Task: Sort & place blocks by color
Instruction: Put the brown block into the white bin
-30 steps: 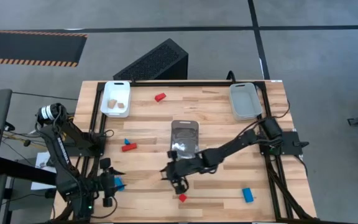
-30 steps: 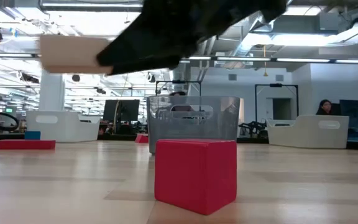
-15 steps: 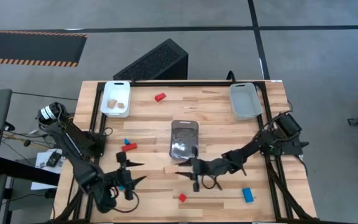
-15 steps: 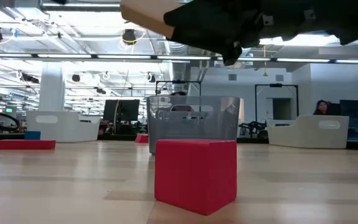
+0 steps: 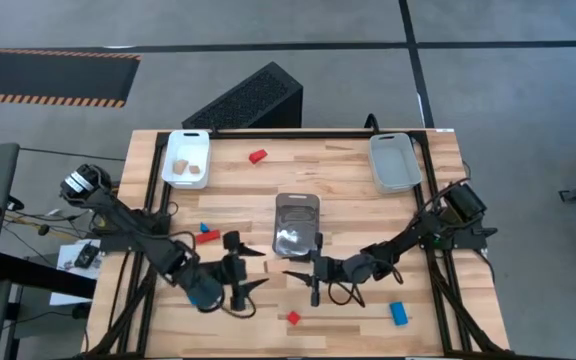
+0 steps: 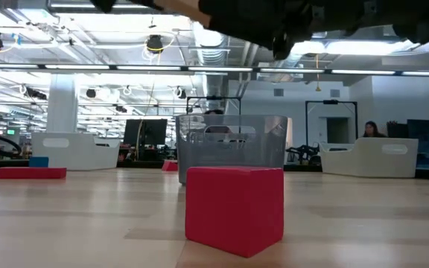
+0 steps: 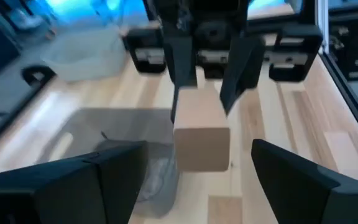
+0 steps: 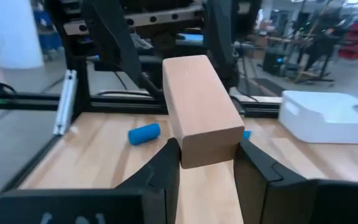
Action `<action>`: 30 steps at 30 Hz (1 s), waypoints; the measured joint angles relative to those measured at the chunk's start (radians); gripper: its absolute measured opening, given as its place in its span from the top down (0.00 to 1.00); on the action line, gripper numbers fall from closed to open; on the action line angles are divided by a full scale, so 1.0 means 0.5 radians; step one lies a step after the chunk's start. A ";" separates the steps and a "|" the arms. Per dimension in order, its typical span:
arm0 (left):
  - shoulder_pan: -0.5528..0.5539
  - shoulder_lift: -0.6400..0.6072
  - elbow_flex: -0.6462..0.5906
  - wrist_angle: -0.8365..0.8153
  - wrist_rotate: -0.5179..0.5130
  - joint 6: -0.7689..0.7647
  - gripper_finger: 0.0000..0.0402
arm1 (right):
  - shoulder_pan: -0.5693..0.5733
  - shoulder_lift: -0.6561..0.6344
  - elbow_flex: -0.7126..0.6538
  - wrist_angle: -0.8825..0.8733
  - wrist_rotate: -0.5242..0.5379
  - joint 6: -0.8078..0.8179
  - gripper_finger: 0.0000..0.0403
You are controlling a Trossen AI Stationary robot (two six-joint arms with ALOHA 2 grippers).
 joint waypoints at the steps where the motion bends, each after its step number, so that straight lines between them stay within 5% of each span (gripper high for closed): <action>1: 0.033 0.001 0.000 -0.004 0.059 -0.001 0.31 | 0.006 0.000 0.000 0.017 0.017 -0.022 0.69; 12: 0.211 0.001 0.000 0.092 0.217 0.090 0.33 | 0.013 0.001 0.000 0.079 0.060 -0.055 0.69; 22: 0.214 0.002 0.000 0.110 0.273 0.227 0.75 | 0.011 0.001 -0.001 0.067 0.074 -0.050 0.69; 30: 0.217 0.000 0.002 0.090 0.316 0.179 0.76 | 0.015 0.002 -0.001 0.071 0.112 -0.017 0.57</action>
